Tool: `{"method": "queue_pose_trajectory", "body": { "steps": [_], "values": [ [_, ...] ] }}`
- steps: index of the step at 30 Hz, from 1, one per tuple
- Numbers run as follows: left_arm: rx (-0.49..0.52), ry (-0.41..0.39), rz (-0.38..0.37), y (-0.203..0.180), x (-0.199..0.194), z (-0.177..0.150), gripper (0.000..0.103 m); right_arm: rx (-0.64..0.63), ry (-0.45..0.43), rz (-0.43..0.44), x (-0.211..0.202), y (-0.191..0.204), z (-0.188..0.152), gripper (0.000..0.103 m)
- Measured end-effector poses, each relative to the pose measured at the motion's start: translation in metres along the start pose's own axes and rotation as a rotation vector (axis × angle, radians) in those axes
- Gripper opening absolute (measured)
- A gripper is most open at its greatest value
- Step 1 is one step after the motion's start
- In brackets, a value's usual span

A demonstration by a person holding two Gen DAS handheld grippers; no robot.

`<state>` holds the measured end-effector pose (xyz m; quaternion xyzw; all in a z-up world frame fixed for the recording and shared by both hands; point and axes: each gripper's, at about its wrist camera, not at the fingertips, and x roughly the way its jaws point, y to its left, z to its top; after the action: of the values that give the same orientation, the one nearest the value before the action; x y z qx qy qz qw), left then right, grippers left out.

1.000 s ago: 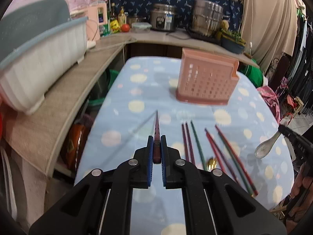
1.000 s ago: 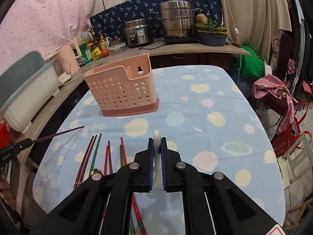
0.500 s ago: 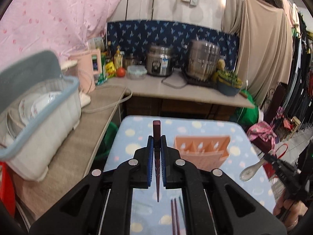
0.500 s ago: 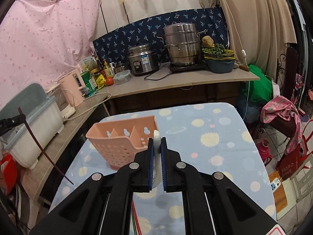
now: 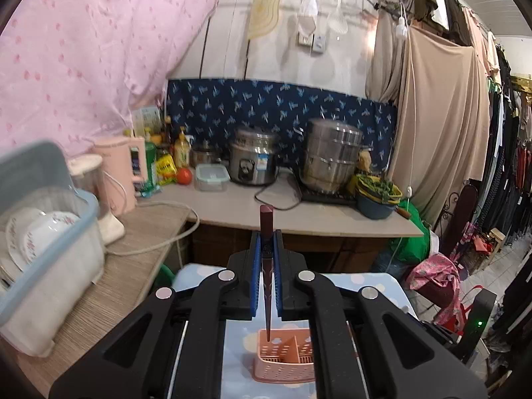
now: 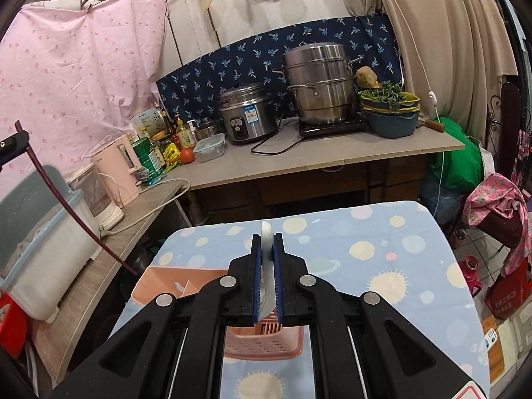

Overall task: Organize utensils
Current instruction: 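Lift the chopstick and spoon with both tools and carry them over the pink holder, then open the left tool to drop the chopstick while the right tool releases the spoon into the holder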

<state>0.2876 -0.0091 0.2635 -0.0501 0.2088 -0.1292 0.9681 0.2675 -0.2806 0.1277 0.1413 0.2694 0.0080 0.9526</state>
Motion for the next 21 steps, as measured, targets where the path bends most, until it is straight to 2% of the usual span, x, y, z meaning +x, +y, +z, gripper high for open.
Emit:
{"method": "queue_pose_trajectory", "body": {
  "steps": [5,10,13,16,17,19,21],
  "values": [
    [-0.010,0.073,-0.009,-0.001,0.032,-0.025,0.007,-0.015,0.044,0.002,0.024,0.005,-0.015,0.007],
    [-0.010,0.102,0.012,0.002,0.051,-0.047,0.007,-0.013,0.091,0.000,0.040,0.004,-0.032,0.008],
    [-0.017,0.108,0.021,0.007,0.055,-0.057,0.008,-0.026,0.075,-0.009,0.038,0.005,-0.037,0.009],
    [-0.022,0.096,0.031,0.013,0.052,-0.060,0.021,-0.036,0.062,-0.018,0.032,0.006,-0.035,0.010],
    [-0.028,0.095,0.033,0.015,0.050,-0.060,0.032,-0.035,0.058,-0.018,0.028,0.006,-0.035,0.010],
    [-0.034,0.082,0.044,0.019,0.041,-0.061,0.042,-0.029,0.046,-0.013,0.017,0.004,-0.034,0.011],
    [-0.026,0.078,0.053,0.022,0.030,-0.062,0.045,-0.024,0.038,-0.010,0.004,0.003,-0.036,0.017]
  ]
}}
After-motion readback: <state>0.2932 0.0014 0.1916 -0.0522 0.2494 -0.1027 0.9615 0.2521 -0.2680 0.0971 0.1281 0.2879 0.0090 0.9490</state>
